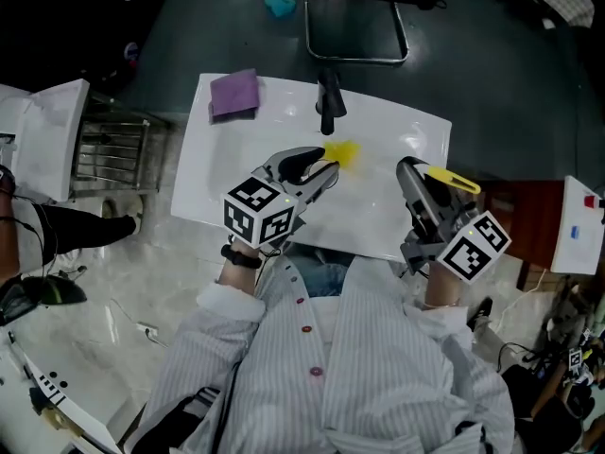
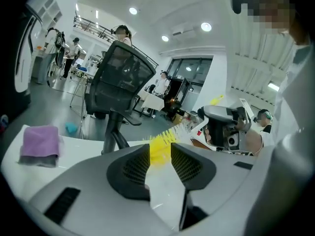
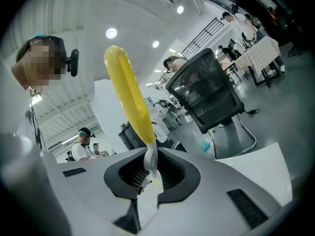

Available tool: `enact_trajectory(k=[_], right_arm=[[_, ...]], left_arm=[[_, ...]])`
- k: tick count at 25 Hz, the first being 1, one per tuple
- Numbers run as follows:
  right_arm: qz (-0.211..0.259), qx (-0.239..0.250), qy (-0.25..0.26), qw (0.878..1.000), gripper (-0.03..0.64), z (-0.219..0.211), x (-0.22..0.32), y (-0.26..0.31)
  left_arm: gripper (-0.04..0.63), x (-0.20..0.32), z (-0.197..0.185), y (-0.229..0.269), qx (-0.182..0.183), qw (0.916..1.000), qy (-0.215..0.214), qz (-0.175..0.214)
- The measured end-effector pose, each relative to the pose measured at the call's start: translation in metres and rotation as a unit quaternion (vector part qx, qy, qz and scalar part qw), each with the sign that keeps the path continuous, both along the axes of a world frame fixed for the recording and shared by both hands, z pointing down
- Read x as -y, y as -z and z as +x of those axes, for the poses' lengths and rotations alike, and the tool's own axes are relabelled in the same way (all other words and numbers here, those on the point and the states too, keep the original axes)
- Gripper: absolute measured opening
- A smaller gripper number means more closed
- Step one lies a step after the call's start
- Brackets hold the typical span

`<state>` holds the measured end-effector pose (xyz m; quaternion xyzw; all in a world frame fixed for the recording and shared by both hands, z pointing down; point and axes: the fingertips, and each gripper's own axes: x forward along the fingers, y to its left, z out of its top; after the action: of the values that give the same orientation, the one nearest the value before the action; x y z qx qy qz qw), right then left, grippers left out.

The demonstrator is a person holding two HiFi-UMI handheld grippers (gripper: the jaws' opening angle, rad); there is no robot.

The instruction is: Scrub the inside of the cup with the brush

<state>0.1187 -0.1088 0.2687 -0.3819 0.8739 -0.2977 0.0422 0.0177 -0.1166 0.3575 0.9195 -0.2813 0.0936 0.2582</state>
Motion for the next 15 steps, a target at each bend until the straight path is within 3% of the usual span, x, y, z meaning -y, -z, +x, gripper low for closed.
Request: enact_trajectory(k=[8, 15], right_arm=[[0.038, -0.004, 0.000, 0.999, 0.063, 0.005, -0.009, 0.026], [0.053, -0.011, 0.008, 0.998, 0.063, 0.005, -0.014, 0.036]], left_arm=[[0.014, -0.003, -0.003, 0.031, 0.001, 0.9995, 0.025, 0.022], [0.009, -0.014, 0.001, 0.045, -0.001, 0.9991, 0.020, 0.037]])
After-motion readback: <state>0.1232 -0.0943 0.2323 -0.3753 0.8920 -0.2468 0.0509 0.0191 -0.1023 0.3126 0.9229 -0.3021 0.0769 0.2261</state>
